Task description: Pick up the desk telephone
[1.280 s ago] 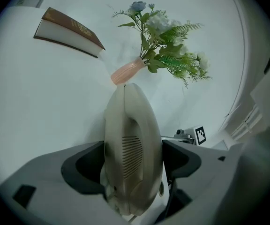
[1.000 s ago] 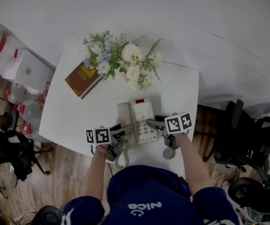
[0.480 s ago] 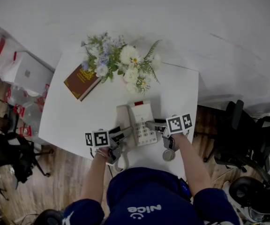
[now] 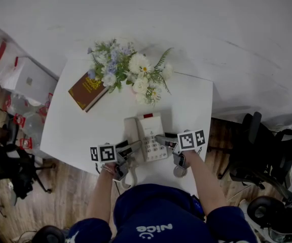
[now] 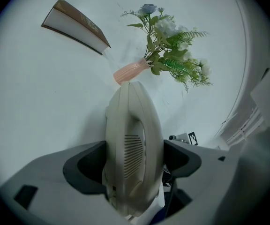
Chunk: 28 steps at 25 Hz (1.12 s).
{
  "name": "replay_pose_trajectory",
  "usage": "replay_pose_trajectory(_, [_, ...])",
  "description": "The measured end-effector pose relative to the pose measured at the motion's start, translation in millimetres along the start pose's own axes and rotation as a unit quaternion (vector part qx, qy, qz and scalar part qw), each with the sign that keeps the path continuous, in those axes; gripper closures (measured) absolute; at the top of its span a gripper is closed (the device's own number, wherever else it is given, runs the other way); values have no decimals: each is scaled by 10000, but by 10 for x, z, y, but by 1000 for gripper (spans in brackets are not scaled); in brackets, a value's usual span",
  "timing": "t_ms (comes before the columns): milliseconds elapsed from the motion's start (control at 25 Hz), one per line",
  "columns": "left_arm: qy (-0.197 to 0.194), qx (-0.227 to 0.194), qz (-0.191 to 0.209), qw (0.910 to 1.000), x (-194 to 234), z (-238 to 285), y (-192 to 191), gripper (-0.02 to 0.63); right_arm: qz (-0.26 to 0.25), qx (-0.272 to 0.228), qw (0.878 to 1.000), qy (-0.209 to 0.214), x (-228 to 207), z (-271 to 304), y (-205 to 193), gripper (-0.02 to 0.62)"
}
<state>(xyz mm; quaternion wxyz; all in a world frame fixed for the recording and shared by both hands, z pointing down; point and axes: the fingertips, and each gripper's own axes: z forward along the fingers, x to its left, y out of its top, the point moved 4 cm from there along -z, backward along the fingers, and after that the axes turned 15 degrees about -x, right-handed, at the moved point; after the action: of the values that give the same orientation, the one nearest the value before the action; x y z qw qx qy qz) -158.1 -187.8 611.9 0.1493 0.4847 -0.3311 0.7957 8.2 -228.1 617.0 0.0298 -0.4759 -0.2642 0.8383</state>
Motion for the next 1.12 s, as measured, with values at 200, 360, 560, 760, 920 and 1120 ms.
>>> replay_pose_trajectory(200, [-51,-40,-90,9999,-38,-76,-24,222,4,-98,9999,-21,83,-57,-38,360])
replay_pose_trajectory(360, [-57,-9,-47,10000,-102,-116,-15,223,7,-176,9998,-21,144,-107,-38,362])
replay_pose_trajectory(560, [-163,39,62,9998,-240,-197,-18,222,-50,-307,9995,-12,283,-223,-51,362])
replay_pose_trajectory(760, [-165,-28,35,9999,-360,-361,-23,222,-106,-490,9987,25,468,-305,-90,362])
replay_pose_trajectory(920, [-162,-47,153,9997,-464,-449,-43,222,-63,-574,9983,37,566,-392,-143,362])
replay_pose_trajectory(1120, [-253,-114,214,9994,-585,-605,-57,222,-169,-756,9970,61,759,-497,-190,362])
